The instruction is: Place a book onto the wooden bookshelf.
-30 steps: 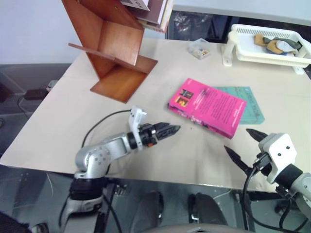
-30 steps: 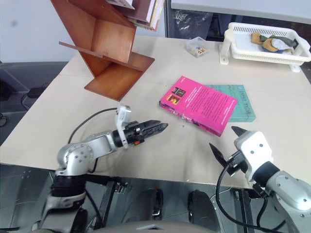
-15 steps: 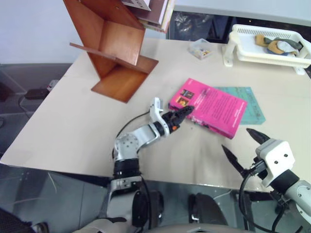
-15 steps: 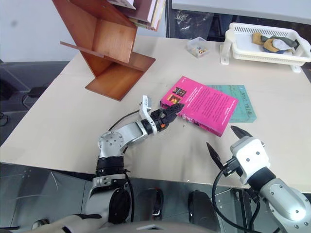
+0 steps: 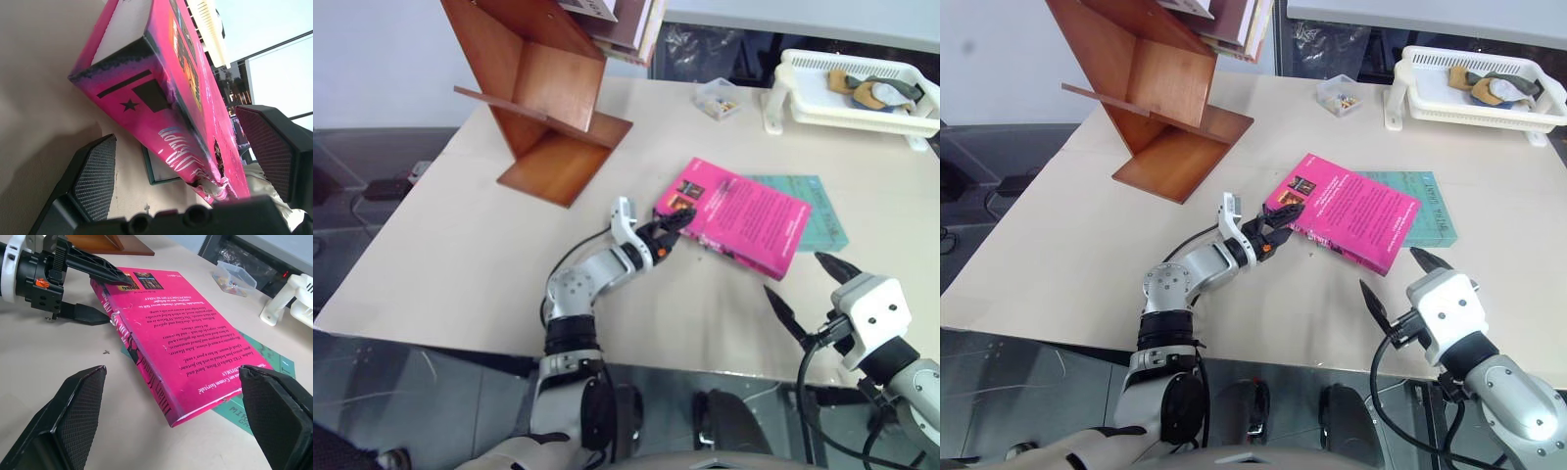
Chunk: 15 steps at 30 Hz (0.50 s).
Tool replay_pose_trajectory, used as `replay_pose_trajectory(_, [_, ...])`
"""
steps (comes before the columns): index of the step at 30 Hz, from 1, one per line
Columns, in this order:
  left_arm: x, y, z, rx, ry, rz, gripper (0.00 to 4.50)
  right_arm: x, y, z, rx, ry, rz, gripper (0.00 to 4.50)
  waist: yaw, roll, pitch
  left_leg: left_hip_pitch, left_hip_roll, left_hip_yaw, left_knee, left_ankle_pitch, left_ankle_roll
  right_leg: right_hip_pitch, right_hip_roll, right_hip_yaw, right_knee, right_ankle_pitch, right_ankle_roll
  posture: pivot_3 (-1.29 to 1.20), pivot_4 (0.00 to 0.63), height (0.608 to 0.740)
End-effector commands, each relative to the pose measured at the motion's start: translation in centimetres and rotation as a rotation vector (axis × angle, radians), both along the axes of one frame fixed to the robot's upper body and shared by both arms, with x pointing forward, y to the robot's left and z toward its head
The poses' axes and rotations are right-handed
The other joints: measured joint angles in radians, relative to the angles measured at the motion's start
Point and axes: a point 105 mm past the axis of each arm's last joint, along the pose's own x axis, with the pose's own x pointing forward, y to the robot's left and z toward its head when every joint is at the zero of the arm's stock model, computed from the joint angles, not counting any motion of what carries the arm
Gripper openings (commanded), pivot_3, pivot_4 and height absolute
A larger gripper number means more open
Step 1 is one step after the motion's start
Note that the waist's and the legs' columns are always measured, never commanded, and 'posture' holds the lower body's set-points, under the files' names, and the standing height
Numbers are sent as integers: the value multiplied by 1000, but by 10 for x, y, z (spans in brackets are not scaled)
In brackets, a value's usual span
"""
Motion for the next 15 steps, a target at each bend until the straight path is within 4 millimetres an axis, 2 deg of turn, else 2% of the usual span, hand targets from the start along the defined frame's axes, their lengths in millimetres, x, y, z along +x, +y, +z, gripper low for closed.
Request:
replay_pose_trajectory(1, [-2, -2, 3, -22, -11, -18, 4500, -2, 5, 8, 2, -29, 16, 4457, 0, 0, 0, 0, 0, 0, 0, 0, 0, 0, 0, 0, 0, 0, 0, 0, 150, 740])
replay_pose_trajectory(5, [-11, -9, 6, -66, -5, -77, 4500, -2, 5, 7, 4, -28, 14, 4457, 0, 0, 0, 0, 0, 0, 0, 0, 0, 0, 0, 0, 0, 0, 0, 0, 150, 740])
replay_pose_trajectory(11, [-14, -14, -4, -138, 78, -40, 4500, -4, 6, 5, 1, -20, 24, 4457, 0, 0, 0, 0, 0, 0, 0, 0, 1, 0, -1, 0, 0, 0, 0, 0, 150, 740])
replay_pose_trajectory(15, [-16, -20, -3, -178, 91, -10, 4500, -4, 7, 5, 1, -9, 36, 4457, 0, 0, 0, 0, 0, 0, 0, 0, 1, 0, -1, 0, 0, 0, 0, 0, 150, 740])
